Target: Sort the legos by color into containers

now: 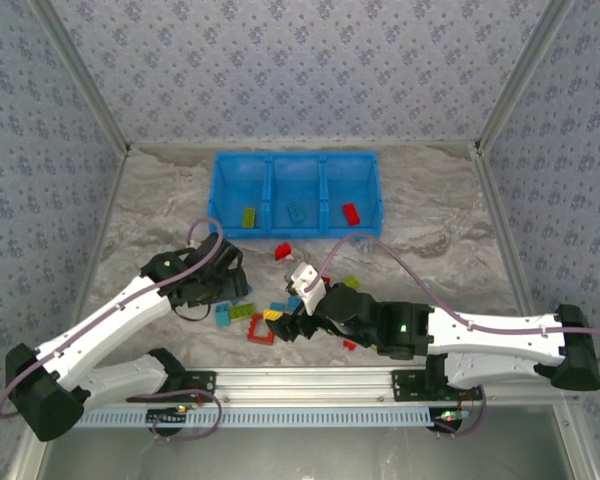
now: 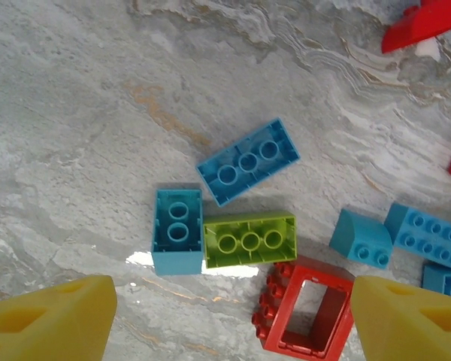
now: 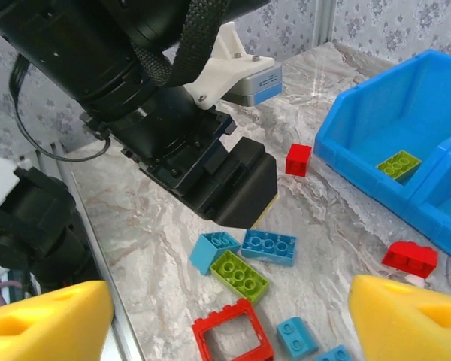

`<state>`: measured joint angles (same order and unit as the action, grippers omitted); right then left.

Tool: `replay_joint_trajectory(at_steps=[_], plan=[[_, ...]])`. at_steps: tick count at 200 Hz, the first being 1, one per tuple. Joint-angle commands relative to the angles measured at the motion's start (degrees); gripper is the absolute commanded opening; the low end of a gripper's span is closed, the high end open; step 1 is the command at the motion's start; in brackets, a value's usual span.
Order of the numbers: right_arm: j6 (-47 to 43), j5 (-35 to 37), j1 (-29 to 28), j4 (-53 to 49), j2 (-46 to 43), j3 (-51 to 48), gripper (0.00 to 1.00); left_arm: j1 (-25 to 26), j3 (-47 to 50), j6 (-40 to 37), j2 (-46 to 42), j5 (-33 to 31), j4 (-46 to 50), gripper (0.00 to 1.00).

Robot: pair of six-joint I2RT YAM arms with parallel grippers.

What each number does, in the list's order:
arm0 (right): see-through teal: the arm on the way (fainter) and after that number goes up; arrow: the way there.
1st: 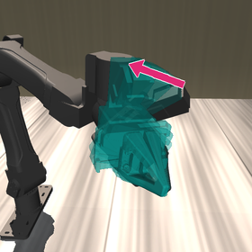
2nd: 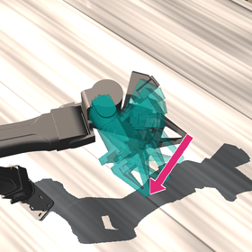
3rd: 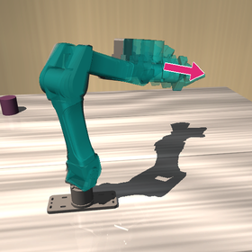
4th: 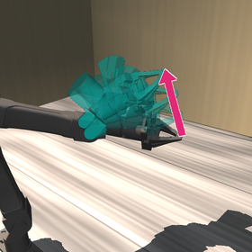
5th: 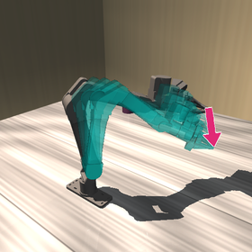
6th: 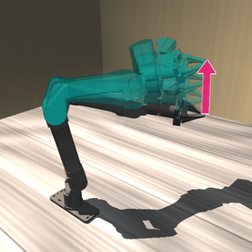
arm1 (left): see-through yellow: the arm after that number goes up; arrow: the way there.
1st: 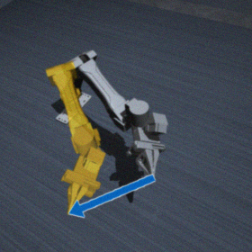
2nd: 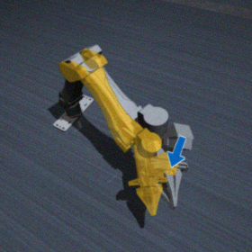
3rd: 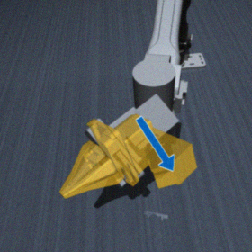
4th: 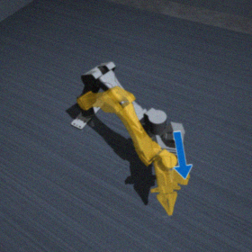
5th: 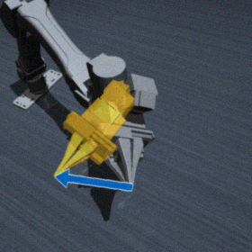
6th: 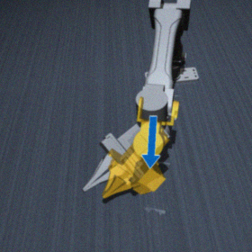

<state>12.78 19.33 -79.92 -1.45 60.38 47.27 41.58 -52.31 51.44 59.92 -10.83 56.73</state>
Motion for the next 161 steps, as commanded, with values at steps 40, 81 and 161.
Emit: replay_joint_trajectory(at_steps=[40,81,161], plan=[[2.1,2.9,-0.3,-1.4,0.6,2.7,1.0,-3.6,1.0,-1.5,2.3,4.2,-1.5,0.83],[2.0,2.6,0.2,-3.1,0.9,2.4,1.0,2.0,6.6,1.9,-0.8,8.9,-3.7,0.74],[4.5,-3.4,2.6,-3.1,-0.7,0.2,0.94,11.3,14.7,2.1,1.2,11.6,-15.2,0.57]])
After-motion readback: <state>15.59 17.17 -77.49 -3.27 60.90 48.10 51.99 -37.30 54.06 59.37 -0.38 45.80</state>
